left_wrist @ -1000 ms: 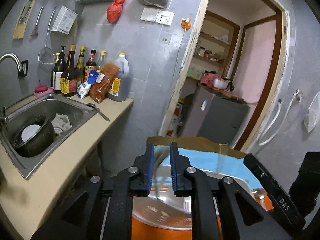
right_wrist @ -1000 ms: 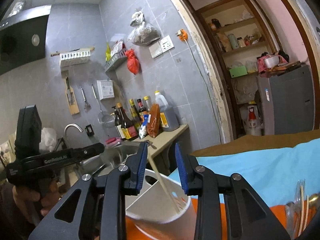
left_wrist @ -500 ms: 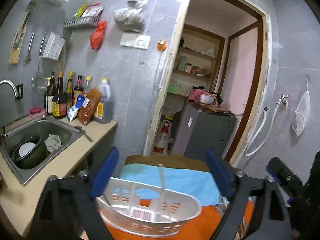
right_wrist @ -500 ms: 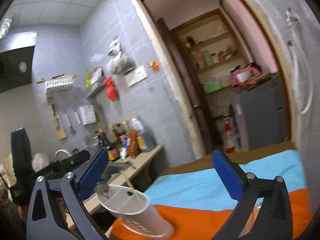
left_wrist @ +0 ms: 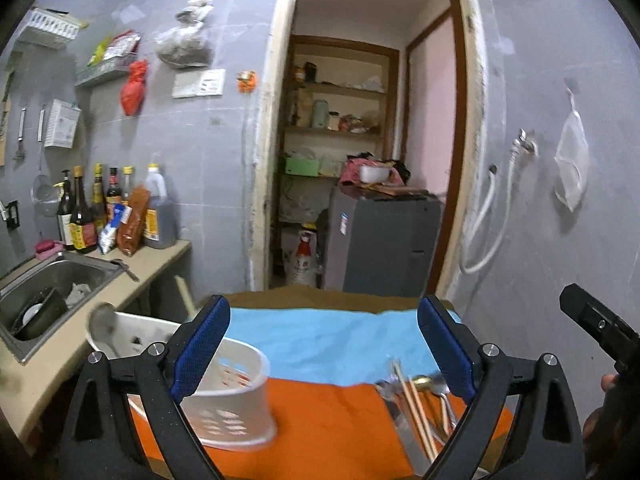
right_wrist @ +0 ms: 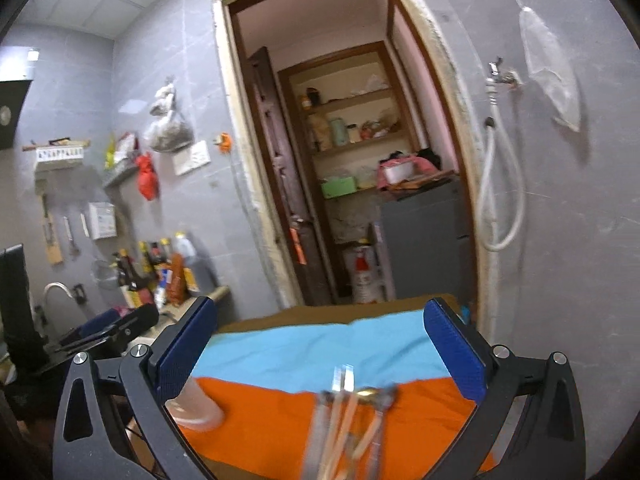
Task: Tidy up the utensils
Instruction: 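Move both tools back over the remaining utensils on the cloth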
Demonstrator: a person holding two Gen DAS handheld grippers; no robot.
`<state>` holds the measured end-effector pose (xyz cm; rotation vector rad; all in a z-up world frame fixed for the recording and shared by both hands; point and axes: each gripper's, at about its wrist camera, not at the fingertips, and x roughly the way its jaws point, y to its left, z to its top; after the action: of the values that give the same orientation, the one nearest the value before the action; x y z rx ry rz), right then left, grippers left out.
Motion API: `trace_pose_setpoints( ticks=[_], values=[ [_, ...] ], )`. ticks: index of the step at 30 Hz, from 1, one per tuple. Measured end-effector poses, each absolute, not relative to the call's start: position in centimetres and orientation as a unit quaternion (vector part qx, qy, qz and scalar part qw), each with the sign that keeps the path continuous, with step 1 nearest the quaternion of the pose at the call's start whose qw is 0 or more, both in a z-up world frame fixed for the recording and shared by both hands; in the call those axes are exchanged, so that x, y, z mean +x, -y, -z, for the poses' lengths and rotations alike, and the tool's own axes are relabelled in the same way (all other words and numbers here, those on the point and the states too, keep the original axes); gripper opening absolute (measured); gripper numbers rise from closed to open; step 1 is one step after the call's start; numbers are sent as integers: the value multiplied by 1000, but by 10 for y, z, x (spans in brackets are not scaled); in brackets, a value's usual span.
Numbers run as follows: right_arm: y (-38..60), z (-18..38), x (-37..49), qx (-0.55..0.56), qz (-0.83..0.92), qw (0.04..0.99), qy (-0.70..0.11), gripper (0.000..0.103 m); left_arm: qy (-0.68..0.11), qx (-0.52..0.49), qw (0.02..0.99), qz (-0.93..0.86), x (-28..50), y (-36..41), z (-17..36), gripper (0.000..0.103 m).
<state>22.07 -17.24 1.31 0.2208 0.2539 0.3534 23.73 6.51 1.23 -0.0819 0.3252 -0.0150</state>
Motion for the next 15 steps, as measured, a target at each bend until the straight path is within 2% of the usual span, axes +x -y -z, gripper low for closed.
trace_pose_setpoints(
  ticks=[9,15],
  values=[
    [218,35,245,111,-132,965,-196,103,-226,19,973,39,264,-13,36,92],
    [224,69,276,110,-144,946,-270,103,-315,20,947,57,296,2,82,92]
  ],
)
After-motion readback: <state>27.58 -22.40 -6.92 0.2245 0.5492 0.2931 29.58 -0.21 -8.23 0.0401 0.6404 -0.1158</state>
